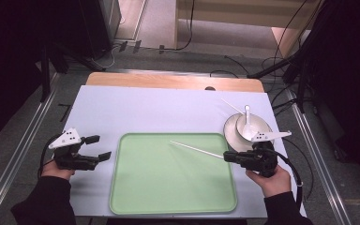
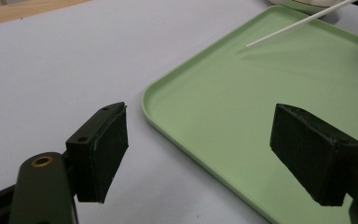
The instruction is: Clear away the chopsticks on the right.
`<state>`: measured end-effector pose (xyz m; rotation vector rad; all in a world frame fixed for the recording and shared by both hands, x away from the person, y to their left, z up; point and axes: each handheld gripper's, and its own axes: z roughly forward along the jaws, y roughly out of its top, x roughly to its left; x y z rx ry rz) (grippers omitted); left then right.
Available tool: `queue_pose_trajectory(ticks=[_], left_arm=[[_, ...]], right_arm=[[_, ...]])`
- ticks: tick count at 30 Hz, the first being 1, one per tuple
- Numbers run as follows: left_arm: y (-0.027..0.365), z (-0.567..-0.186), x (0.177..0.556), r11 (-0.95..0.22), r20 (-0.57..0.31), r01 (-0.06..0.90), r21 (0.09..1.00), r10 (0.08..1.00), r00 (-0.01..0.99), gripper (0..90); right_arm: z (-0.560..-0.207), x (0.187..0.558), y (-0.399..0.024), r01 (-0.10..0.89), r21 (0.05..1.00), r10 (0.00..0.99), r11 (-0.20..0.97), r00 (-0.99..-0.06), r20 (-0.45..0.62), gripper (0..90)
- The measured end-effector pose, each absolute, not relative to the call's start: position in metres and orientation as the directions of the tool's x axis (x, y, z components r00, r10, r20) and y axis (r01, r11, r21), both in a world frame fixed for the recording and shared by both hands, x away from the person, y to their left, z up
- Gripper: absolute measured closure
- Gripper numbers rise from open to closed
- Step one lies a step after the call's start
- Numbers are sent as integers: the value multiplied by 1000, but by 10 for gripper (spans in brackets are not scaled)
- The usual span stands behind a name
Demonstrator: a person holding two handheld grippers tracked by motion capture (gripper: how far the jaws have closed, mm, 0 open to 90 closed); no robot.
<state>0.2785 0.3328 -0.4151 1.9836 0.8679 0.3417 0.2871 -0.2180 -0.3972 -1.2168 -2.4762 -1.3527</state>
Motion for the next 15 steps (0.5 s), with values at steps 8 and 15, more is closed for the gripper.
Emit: queue_pose_trajectory(ticks=[8, 15], left_arm=[[333, -415, 278, -335, -98, 440, 833, 693, 714, 191], [333, -415, 278, -335, -96, 437, 835, 692, 715, 191]], right_arm=[[-410, 289, -211, 672, 668, 609, 320, -686, 398, 852], [-426, 293, -201, 672, 643, 605, 368, -698, 383, 852]])
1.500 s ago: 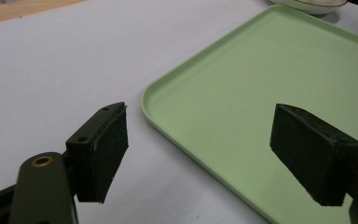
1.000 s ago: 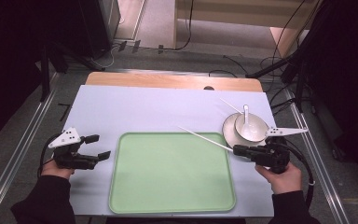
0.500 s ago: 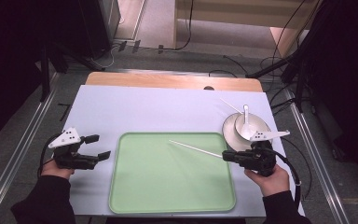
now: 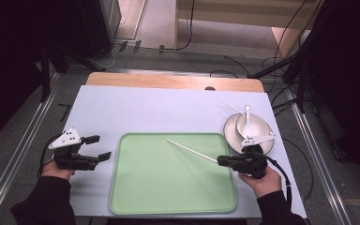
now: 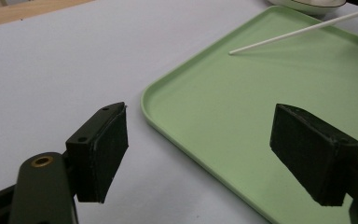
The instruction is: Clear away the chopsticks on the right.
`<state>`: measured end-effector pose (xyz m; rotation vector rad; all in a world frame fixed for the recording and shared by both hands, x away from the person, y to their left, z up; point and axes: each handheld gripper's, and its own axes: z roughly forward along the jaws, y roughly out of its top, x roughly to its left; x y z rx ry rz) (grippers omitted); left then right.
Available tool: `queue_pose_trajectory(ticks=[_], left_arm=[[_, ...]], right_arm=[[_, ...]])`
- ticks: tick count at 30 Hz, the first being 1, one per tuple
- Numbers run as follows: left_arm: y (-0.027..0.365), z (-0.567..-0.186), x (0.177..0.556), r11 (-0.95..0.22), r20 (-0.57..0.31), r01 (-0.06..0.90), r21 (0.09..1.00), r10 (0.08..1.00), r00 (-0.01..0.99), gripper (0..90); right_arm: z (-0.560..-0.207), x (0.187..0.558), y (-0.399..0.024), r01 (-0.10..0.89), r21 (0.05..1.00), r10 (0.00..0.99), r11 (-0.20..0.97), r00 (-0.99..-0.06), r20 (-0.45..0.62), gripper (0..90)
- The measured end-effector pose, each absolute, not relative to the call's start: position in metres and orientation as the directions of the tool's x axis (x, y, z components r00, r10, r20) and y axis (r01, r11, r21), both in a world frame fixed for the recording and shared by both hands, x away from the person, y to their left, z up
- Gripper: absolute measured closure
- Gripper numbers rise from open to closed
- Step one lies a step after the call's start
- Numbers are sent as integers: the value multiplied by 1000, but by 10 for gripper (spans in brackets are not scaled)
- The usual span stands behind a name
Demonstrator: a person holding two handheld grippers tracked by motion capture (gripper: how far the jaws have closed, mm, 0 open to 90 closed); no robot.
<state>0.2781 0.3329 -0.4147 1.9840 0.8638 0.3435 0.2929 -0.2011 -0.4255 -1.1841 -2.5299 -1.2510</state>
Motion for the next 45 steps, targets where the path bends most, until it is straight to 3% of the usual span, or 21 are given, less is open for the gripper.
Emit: queue_pose_trajectory(ticks=[17, 31, 43, 45], left_arm=[[332, -415, 278, -340, -94, 435, 834, 688, 719, 191], [332, -415, 278, -345, -93, 436, 831, 687, 721, 191], [333, -415, 278, -341, -94, 437, 832, 691, 717, 191], [333, -416, 278, -342, -94, 437, 832, 690, 718, 191]], right_arm=[[-460, 308, -190, 697, 566, 588, 441, -700, 404, 849], [-469, 309, -184, 695, 529, 592, 487, -708, 384, 838], [-444, 304, -189, 640, 632, 568, 437, -741, 358, 381], [-440, 304, -192, 629, 651, 561, 426, -747, 355, 361]])
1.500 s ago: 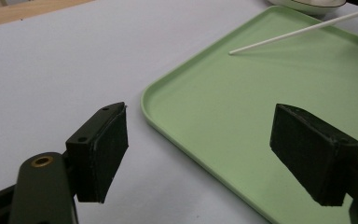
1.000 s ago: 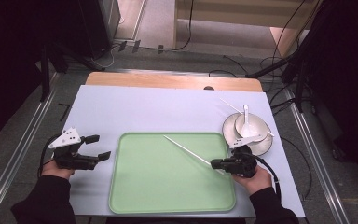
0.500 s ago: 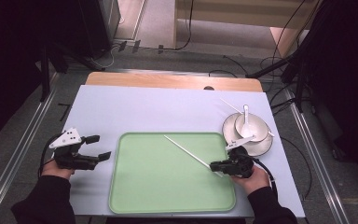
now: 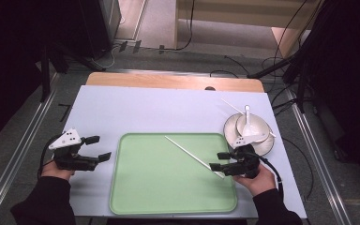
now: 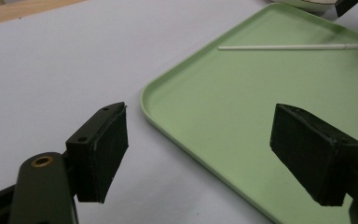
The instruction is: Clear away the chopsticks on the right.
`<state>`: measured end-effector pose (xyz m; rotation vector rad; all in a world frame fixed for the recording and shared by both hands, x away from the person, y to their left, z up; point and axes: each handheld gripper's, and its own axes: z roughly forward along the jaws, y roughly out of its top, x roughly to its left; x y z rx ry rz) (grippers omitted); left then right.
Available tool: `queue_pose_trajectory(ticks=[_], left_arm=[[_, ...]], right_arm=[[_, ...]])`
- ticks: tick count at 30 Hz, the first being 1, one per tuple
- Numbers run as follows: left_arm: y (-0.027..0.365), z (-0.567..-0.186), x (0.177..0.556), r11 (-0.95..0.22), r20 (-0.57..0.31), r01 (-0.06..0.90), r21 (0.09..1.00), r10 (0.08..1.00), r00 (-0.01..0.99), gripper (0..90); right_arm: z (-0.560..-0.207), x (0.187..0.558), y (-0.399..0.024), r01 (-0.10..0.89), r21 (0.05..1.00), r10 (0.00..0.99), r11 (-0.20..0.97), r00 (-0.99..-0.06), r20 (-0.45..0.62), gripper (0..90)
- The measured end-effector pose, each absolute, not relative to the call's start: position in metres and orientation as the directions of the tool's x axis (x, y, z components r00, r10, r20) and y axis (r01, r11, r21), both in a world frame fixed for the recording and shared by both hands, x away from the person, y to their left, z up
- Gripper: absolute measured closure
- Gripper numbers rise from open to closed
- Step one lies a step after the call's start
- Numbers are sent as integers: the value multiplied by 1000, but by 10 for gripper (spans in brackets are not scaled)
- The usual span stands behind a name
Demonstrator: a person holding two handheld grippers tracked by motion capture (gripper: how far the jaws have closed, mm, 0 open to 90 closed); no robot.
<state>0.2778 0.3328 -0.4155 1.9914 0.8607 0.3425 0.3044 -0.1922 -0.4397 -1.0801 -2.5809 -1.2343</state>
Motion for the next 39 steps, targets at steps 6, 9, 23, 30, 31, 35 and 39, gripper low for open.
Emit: queue_pose_trajectory(ticks=[6, 9, 23, 30, 31, 35, 39], left_arm=[[332, -416, 278, -345, -92, 439, 830, 690, 718, 190], [333, -416, 277, -348, -91, 438, 829, 689, 719, 189], [338, -416, 268, -344, -92, 451, 824, 703, 705, 188], [341, -416, 264, -341, -94, 455, 823, 708, 700, 187], [341, -416, 264, -340, -96, 455, 823, 707, 701, 187], [342, -416, 262, -340, -93, 459, 821, 713, 695, 187], [344, -416, 262, -333, -100, 462, 822, 714, 693, 186]], right_arm=[[-431, 305, -203, 638, 672, 566, 375, -732, 379, 304], [-428, 305, -206, 634, 687, 575, 355, -727, 375, 302], [-413, 315, -229, 637, 710, 636, 301, -689, 348, 294], [-408, 321, -239, 633, 717, 644, 291, -684, 342, 293], [-407, 321, -240, 636, 715, 648, 291, -681, 342, 293], [-403, 324, -248, 637, 722, 654, 271, -672, 348, 292], [-402, 329, -251, 649, 714, 657, 263, -662, 361, 291]])
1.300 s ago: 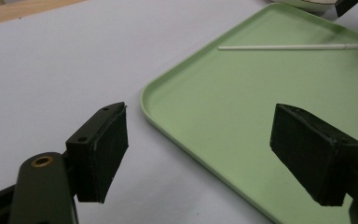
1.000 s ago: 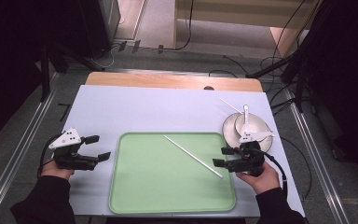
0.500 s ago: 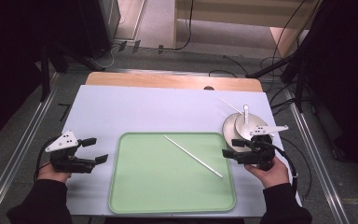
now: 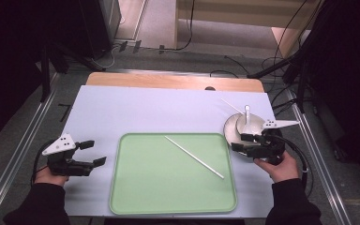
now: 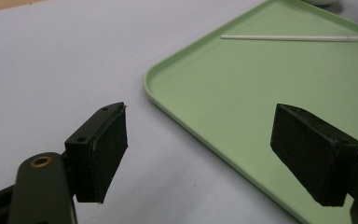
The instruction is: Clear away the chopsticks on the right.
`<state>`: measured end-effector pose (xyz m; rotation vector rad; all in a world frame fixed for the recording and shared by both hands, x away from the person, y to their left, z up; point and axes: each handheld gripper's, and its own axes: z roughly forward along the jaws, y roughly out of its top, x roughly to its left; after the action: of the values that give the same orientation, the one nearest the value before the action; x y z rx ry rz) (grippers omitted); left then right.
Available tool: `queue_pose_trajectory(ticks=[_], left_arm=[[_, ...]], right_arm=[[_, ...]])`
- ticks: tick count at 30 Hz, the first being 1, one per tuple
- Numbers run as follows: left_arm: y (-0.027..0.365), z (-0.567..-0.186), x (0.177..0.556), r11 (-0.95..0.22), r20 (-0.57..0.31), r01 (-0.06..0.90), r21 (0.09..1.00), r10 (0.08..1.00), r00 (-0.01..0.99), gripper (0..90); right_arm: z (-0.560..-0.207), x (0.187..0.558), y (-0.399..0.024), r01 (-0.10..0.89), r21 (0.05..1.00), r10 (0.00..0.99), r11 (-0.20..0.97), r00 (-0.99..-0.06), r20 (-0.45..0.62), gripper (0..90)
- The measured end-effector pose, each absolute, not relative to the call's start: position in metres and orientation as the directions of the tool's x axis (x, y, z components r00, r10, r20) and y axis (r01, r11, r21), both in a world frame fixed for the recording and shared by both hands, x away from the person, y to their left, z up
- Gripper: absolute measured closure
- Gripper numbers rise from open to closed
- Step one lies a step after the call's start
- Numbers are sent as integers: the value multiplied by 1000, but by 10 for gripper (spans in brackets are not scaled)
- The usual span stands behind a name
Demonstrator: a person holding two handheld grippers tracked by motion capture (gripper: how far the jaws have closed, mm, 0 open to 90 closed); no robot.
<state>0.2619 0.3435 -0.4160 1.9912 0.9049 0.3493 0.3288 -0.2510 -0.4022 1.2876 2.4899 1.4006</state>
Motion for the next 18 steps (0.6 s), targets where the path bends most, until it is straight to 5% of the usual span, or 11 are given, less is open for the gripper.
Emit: queue_pose_trajectory(ticks=[18], left_arm=[[343, -416, 262, -338, -96, 463, 820, 715, 692, 187]], right_arm=[[-384, 357, -269, 656, 713, 685, 245, -638, 351, 280]])
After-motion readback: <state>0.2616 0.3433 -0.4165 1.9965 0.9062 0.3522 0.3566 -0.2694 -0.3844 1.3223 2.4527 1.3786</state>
